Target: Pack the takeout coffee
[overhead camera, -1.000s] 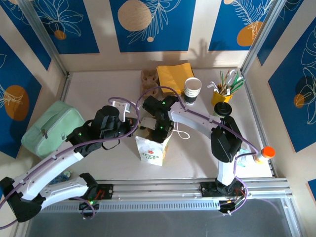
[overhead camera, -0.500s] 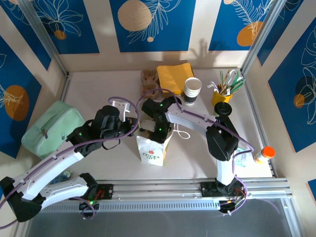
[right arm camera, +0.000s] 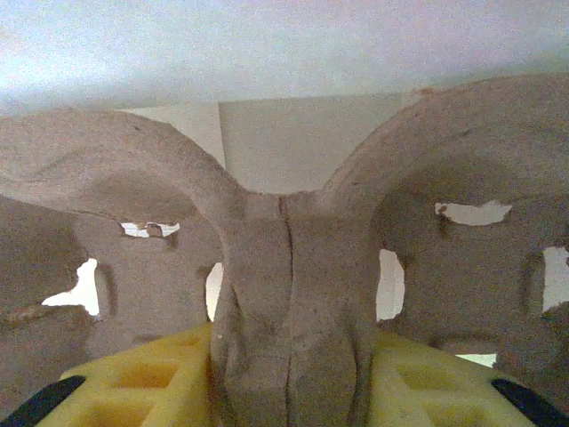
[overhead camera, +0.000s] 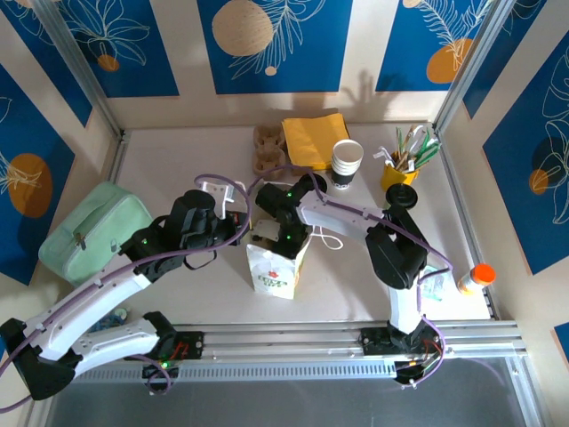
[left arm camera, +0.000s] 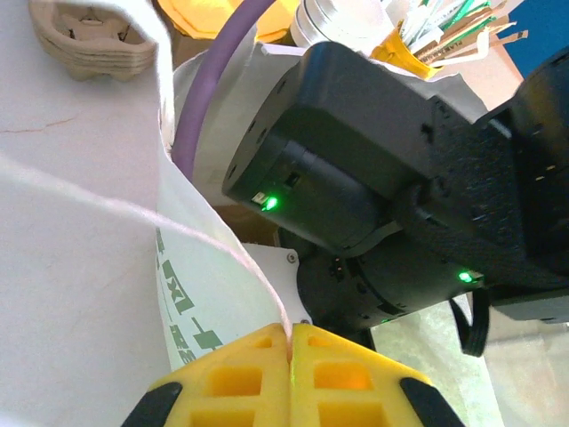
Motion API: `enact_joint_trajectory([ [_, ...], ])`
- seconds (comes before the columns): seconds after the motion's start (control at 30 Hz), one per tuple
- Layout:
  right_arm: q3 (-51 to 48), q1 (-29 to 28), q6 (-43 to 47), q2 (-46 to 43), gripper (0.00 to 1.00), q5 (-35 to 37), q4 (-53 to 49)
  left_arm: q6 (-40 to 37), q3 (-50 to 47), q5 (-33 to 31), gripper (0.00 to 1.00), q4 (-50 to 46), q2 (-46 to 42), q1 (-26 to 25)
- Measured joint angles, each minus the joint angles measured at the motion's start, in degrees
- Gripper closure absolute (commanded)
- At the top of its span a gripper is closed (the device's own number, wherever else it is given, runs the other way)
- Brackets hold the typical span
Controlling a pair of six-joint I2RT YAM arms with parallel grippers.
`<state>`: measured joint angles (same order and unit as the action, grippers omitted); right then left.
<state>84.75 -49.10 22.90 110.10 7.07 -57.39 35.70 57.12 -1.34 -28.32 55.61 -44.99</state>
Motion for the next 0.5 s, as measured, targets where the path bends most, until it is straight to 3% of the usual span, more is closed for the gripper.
enact_joint_trajectory([
  [0.5,-1.0,-0.5,-0.5,0.8,0.52,0.7,1.3,0.0,0.0,0.0,1.0,0.0,0.0,0.0],
])
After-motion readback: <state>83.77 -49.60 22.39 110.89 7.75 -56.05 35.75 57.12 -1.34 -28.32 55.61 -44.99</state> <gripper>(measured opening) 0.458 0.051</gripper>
